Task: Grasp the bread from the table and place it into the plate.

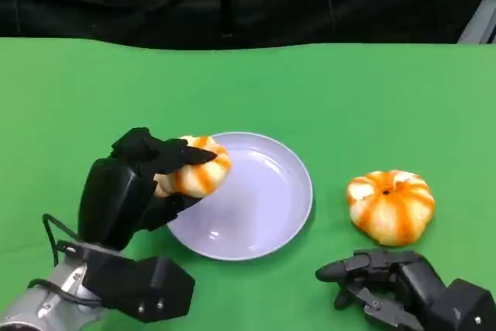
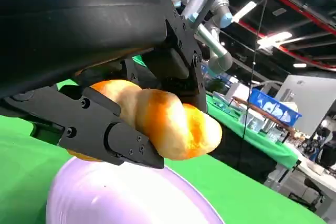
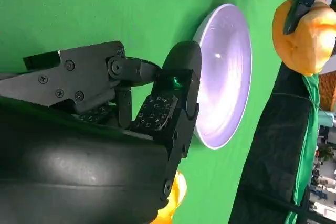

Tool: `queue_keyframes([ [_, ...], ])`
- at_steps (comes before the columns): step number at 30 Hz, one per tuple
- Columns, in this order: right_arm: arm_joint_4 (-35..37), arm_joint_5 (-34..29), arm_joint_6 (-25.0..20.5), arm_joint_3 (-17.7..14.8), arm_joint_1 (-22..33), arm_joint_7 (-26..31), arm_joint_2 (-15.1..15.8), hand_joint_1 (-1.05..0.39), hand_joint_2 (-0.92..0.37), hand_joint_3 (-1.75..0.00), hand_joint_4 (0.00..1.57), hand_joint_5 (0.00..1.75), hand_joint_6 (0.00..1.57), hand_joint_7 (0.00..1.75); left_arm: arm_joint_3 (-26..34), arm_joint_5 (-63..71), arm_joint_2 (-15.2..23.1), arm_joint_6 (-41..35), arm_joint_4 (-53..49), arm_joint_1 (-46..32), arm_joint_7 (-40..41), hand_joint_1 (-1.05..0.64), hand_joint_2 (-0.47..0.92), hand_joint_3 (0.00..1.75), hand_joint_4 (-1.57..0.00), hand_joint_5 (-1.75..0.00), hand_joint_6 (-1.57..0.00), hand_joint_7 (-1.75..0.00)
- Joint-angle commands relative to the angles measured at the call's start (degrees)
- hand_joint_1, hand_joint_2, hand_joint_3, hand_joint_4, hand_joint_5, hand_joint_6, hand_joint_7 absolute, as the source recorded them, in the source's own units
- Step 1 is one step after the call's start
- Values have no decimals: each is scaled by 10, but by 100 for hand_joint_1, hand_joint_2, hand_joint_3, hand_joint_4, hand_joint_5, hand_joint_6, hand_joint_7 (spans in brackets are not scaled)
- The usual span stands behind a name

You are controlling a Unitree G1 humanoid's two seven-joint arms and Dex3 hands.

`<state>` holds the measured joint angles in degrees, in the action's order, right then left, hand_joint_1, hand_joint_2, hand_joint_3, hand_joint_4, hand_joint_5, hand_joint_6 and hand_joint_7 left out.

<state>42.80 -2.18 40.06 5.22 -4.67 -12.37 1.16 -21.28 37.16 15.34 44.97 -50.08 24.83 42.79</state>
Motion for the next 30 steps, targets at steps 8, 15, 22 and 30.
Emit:
queue_keyframes([
  [8,-2,-6,-16,1,5,3,2,-4,-92,-39,79,122,110,34,-20,4,-21,-32,-39,60,-109,0,91,9,-79,-131,-120,-34],
  [15,-7,-6,-15,2,9,3,2,-5,-92,-39,78,123,110,34,-28,3,-38,-49,-67,82,-149,-2,92,3,-79,-127,-125,-18],
  [22,-13,-7,-16,3,12,4,1,-5,-92,-40,79,124,110,34,-30,-1,-49,-71,-78,90,-178,-2,92,7,-66,-146,-127,-12],
  [30,-19,-10,-18,7,15,8,-2,-6,-92,-38,79,122,110,34,-37,-2,-64,-93,-113,110,-205,-5,92,8,-67,-131,-125,-7],
])
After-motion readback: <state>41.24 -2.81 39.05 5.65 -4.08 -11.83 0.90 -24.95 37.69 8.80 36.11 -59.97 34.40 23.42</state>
